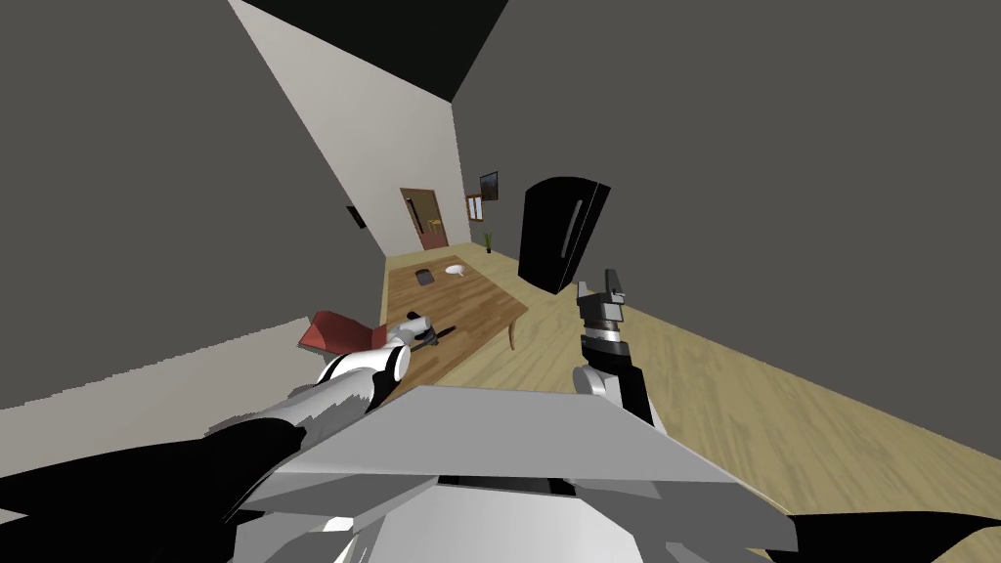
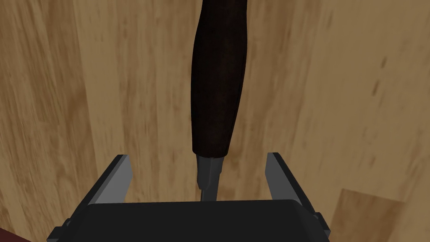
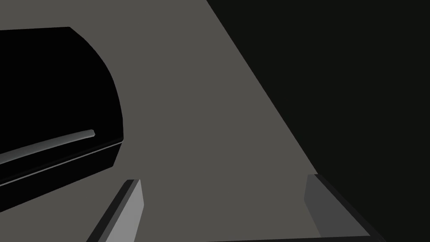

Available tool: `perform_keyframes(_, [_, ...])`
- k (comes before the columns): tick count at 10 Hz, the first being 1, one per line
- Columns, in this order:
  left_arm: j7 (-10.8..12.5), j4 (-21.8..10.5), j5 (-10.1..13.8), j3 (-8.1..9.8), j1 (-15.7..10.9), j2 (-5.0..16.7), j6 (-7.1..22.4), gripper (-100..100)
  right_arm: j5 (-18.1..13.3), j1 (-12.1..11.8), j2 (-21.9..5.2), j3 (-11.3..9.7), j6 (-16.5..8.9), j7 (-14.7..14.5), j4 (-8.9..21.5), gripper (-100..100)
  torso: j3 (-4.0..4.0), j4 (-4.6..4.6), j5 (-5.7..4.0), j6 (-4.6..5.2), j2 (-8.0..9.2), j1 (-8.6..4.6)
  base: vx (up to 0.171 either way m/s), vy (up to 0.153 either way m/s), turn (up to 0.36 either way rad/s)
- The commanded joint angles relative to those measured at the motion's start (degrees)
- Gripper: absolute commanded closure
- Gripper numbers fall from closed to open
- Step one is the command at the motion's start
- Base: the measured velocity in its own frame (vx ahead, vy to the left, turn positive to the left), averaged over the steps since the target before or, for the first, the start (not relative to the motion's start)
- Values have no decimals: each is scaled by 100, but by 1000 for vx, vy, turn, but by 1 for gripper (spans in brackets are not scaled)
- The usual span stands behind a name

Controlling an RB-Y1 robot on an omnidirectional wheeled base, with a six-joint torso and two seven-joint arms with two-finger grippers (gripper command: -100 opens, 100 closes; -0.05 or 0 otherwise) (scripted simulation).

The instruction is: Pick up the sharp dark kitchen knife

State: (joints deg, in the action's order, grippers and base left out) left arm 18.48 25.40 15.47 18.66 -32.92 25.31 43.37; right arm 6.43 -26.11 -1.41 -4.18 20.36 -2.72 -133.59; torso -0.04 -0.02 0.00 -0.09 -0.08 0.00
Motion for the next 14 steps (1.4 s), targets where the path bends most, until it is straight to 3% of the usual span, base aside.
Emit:
perform_keyframes(1, [-138,-286,-24,52,-146,-12,-186,-100,0,0,0,0,0,0,0,0,0,0,0,0,0,0,23,-8,77])
perform_keyframes(3, [-233,-477,-32,86,-275,-9,-329,-100,0,0,0,0,0,0,0,0,0,0,0,1,1,1,13,-7,29])
perform_keyframes(4, [-233,-341,-32,86,-275,-9,-329,-100,0,0,0,0,0,0,0,0,1,1,0,0,2,0,8,-7,27])
perform_keyframes(6, [-233,-734,-32,86,-275,-9,-329,-100,0,0,0,0,0,0,0,0,2,0,1,0,4,2,0,0,0])
perform_keyframes(9, [-198,-514,-42,82,-222,-27,-259,-100,0,1,0,0,0,0,0,0,5,2,1,1,8,3,0,0,0])
perform_keyframes(10, [-208,-531,-40,83,-230,-24,-280,100,0,0,0,0,0,0,0,0,5,2,1,0,8,3,0,0,0])
perform_keyframes(14, [-207,-530,-40,82,-229,-26,-275,100,0,0,0,0,0,0,0,0,2,1,2,0,5,6,0,0,0])
